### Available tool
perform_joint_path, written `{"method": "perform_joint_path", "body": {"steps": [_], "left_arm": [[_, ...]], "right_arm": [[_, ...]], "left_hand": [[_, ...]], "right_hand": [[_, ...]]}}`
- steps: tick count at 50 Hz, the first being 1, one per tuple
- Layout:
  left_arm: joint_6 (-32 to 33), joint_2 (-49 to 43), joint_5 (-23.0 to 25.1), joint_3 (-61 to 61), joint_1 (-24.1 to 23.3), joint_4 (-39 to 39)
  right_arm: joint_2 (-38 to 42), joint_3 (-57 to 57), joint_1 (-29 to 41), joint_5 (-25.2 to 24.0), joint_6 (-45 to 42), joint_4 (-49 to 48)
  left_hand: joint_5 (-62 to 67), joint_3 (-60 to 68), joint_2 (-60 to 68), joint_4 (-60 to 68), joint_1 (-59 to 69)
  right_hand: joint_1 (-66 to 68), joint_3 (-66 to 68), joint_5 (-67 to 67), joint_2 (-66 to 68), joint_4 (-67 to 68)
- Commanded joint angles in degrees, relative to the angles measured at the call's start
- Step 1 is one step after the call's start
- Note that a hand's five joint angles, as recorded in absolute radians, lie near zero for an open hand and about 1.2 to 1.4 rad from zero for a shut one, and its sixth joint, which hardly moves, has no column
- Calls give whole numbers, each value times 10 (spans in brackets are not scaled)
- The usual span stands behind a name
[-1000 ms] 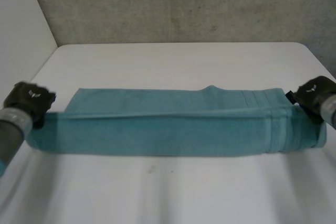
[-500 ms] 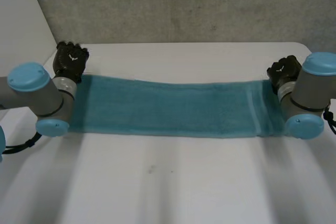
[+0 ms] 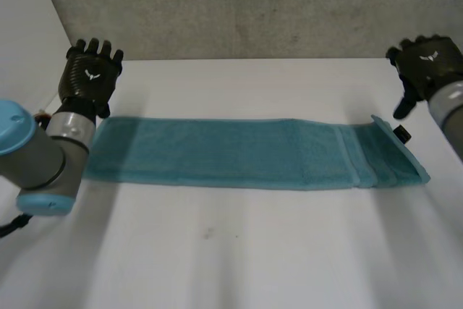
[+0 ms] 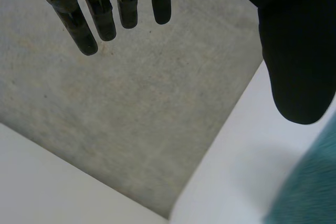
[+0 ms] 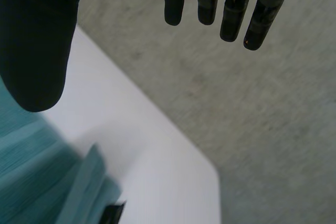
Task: Fold the laundry
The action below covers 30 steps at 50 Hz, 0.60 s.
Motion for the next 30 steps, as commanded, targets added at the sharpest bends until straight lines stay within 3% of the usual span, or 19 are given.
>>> {"method": "perform_joint_path", "body": {"steps": [1, 7, 10, 21, 30], "left_arm": [[-159, 89, 2, -82, 1, -87], [-275, 115, 6, -93, 6, -177], [-296, 116, 4, -93, 6, -185], [-295, 115, 2, -106, 6, -176], [-295, 115, 2, -114, 3, -168]], "right_arm": [[-19, 51, -69, -76, 0, 98], [-13, 112, -130, -120, -11, 109], [5, 129, -150, -147, -14, 80], [71, 149, -168, -180, -19, -8], [78, 161, -170, -189, -65, -28]], "left_hand": [[-12, -8, -2, -4, -4], [-12, -8, -2, -4, -4], [-10, -6, 0, -2, -2], [-9, -4, 2, -1, 0], [-9, -4, 2, -1, 0]], "right_hand": [[22, 17, 4, 14, 7], [104, 100, 86, 96, 89], [143, 138, 125, 135, 128], [214, 209, 196, 205, 199], [234, 229, 216, 226, 219]]}}
